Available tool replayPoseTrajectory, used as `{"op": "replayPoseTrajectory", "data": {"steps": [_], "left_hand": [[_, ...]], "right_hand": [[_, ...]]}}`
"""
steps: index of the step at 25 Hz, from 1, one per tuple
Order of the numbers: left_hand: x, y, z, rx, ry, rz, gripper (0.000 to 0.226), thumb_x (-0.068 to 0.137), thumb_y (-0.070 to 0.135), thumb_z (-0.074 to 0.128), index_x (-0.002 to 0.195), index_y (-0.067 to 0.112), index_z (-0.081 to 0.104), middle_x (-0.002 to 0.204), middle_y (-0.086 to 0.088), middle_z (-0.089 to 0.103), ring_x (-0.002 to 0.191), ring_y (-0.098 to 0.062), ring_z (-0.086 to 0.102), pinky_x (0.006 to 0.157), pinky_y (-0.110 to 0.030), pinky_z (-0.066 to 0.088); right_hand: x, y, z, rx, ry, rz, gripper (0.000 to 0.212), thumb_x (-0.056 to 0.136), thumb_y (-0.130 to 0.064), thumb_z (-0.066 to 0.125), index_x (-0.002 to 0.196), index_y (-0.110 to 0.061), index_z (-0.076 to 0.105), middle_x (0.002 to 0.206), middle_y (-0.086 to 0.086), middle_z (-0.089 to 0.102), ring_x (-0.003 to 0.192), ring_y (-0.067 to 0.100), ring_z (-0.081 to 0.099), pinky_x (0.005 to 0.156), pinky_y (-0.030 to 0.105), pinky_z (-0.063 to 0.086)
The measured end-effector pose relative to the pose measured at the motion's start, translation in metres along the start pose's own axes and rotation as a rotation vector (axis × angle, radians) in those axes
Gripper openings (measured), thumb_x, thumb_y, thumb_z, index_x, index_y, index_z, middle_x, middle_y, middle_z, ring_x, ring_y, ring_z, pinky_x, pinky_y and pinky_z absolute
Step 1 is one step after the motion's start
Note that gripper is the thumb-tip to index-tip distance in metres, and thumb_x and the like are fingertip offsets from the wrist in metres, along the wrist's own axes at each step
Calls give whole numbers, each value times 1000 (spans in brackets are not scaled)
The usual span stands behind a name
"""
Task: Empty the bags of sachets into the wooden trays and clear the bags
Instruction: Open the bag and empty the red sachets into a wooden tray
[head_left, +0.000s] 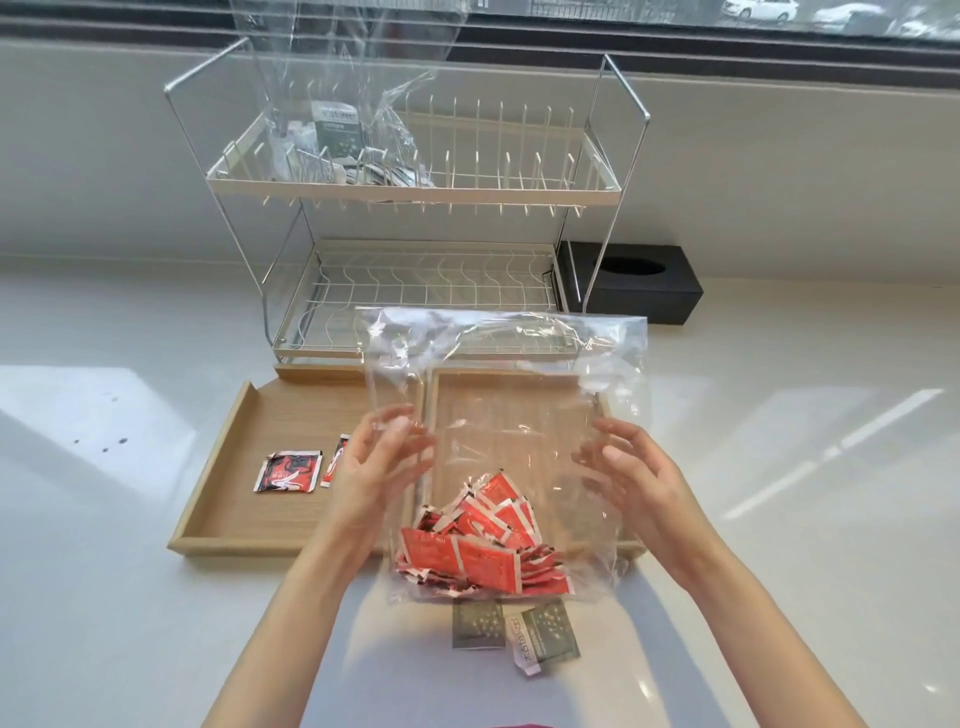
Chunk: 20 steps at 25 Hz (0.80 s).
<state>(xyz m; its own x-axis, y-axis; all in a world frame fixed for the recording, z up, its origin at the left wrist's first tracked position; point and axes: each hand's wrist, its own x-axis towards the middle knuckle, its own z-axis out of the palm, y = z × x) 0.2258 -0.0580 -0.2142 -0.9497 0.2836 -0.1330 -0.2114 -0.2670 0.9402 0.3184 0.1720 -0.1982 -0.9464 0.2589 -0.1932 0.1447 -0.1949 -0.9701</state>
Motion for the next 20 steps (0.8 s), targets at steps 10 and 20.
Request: {"op": "replayPoseTrajectory", "data": {"steps": [10,20], "left_hand": [[8,32,17,88,62,168,19,90,7,47,83,22,57,65,11,69,62,-2,65,53,-13,49],[2,37,33,112,52,127,10,89,10,51,89,17,59,83,0,69,70,-4,68,58,-17,53]], "right_hand": [[8,-52,-12,-43,76,-186,33,72,-33,68,102,-27,55,90,-3,71,82,9,70,71,19,55],[15,-96,61,-849,14,-857,23,82,-21,61,104,-13,63,101,-5,60,97,2,54,89,11,41]]}}
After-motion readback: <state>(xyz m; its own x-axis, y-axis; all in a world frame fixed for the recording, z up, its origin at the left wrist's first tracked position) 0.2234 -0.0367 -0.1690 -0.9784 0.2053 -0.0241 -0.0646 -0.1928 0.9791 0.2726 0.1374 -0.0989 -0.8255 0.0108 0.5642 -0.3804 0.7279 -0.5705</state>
